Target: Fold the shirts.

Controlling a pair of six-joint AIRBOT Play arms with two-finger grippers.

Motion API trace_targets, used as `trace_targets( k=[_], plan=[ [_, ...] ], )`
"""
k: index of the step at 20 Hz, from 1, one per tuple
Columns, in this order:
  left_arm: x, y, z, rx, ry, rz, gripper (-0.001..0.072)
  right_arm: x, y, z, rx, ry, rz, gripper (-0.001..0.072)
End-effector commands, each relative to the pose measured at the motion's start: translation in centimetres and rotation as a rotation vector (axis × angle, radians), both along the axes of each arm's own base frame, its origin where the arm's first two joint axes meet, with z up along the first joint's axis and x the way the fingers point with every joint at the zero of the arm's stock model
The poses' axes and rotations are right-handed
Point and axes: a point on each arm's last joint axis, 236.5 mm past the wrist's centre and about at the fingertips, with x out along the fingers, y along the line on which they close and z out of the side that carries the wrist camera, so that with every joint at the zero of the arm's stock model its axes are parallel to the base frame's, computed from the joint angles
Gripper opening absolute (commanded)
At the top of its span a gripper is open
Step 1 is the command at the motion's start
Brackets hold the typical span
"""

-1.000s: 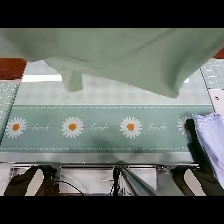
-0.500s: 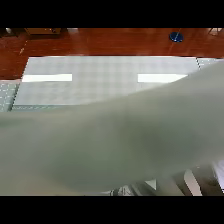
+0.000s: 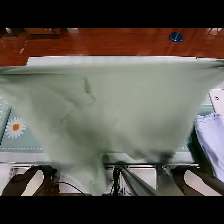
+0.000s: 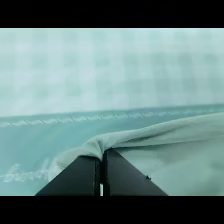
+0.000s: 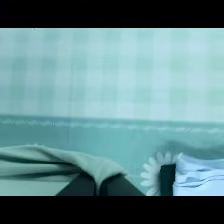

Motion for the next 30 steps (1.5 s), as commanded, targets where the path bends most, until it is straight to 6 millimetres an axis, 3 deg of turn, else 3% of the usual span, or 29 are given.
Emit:
trace_targets(
  k=[1, 4, 8, 10, 13, 16, 19, 21, 23, 25, 26, 30],
  plan=[
    [7.7, -2.3, -8.5, -0.072, 0.154, -0.078, 0.0023, 6.7, -1.5, -8.6, 0.071, 0.149, -0.014, 0.0023],
    [14.9, -5.2, -12.4, -0.082, 0.095, -0.107, 0.0023, 13.4, -1.7, -12.0, 0.088, 0.049, -0.026, 0.0023],
    [21.9, -6.5, -15.9, -0.091, 0.004, -0.073, 0.0023, 20.7, -0.7, -13.4, 0.032, -0.157, 0.022, 0.0023],
    [24.7, -6.6, -16.7, -0.098, -0.069, -0.040, 0.0025, 23.4, -0.6, -13.9, 0.013, -0.236, 0.015, 0.0023],
    [27.7, -7.1, -17.9, -0.097, -0.150, -0.010, 0.0026, 25.5, -0.7, -17.3, 0.021, -0.231, -0.003, 0.0023],
    [29.5, -8.0, -20.2, -0.093, -0.171, -0.002, 0.0026, 26.0, -0.9, -21.9, 0.032, -0.162, -0.009, 0.0023],
    [30.6, -8.5, -23.4, -0.088, -0.154, 0.006, 0.0026, 26.2, -0.7, -25.3, 0.052, -0.110, -0.013, 0.0023],
    [30.5, -9.0, -24.7, -0.092, -0.131, 0.001, 0.0026, 26.0, -0.6, -26.4, 0.055, -0.086, -0.008, 0.0023],
    [30.2, -9.3, -23.5, -0.094, -0.142, -0.009, 0.0025, 24.6, 0.0, -26.0, 0.034, -0.049, 0.074, 0.0023],
    [28.8, -8.7, -22.1, -0.042, -0.124, -0.057, 0.0024, 22.3, 0.0, -25.1, 0.070, 0.026, 0.062, 0.0023],
    [27.4, -8.1, -22.3, -0.032, -0.061, -0.068, 0.0024, 21.2, 0.0, -24.9, 0.093, 0.071, 0.043, 0.0023],
    [21.3, -6.3, -27.2, -0.084, 0.287, -0.035, 0.0024, 16.1, -0.1, -27.9, 0.075, 0.303, 0.079, 0.0023]
  ],
)
